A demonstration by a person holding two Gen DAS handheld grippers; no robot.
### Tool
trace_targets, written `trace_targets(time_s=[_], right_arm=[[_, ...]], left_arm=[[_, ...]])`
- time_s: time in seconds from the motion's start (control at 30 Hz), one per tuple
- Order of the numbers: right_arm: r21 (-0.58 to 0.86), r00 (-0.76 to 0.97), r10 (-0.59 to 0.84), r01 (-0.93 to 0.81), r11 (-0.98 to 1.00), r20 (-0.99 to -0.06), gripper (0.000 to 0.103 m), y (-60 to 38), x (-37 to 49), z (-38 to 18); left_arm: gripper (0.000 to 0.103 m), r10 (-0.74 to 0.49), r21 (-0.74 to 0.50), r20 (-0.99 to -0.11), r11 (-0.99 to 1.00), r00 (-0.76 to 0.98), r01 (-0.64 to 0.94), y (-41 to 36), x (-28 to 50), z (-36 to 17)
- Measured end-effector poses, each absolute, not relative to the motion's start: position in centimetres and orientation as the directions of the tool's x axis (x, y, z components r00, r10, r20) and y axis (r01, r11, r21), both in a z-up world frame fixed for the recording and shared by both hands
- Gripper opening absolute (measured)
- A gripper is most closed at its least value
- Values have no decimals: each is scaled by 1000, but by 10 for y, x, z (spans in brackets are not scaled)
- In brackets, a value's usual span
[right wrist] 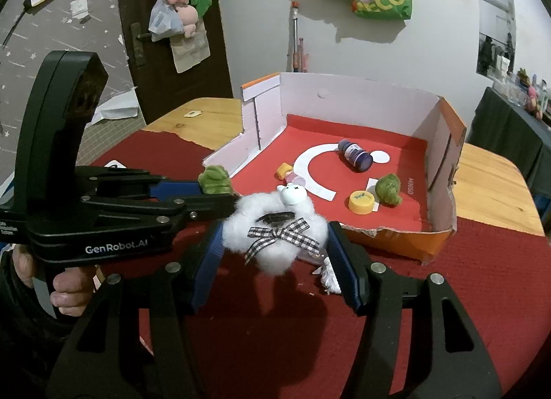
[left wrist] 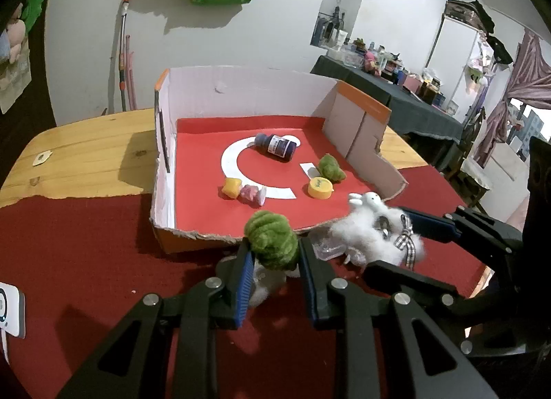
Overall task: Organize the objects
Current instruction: 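Lift the green ball and bunny with both tools and carry them over the box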
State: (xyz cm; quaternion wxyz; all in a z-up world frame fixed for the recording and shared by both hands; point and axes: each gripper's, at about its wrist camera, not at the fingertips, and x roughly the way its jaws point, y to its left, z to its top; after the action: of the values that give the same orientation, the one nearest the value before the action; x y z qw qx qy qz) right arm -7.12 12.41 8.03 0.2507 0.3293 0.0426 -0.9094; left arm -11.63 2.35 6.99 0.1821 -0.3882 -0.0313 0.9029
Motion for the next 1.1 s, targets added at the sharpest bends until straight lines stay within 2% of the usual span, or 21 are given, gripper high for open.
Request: trace_targets(time_s=[0.43, 1.1], right_arm=[[111, -648, -426, 468, -877, -632, 58, 130, -96, 86], [166, -534, -417, 455, -875, -735, 58, 129, -148, 62]], left_arm=[[27, 356, -207, -692, -931, -627, -300, 20, -143, 78], [27, 338, -214, -790, -934, -511, -288, 28, -190, 47]])
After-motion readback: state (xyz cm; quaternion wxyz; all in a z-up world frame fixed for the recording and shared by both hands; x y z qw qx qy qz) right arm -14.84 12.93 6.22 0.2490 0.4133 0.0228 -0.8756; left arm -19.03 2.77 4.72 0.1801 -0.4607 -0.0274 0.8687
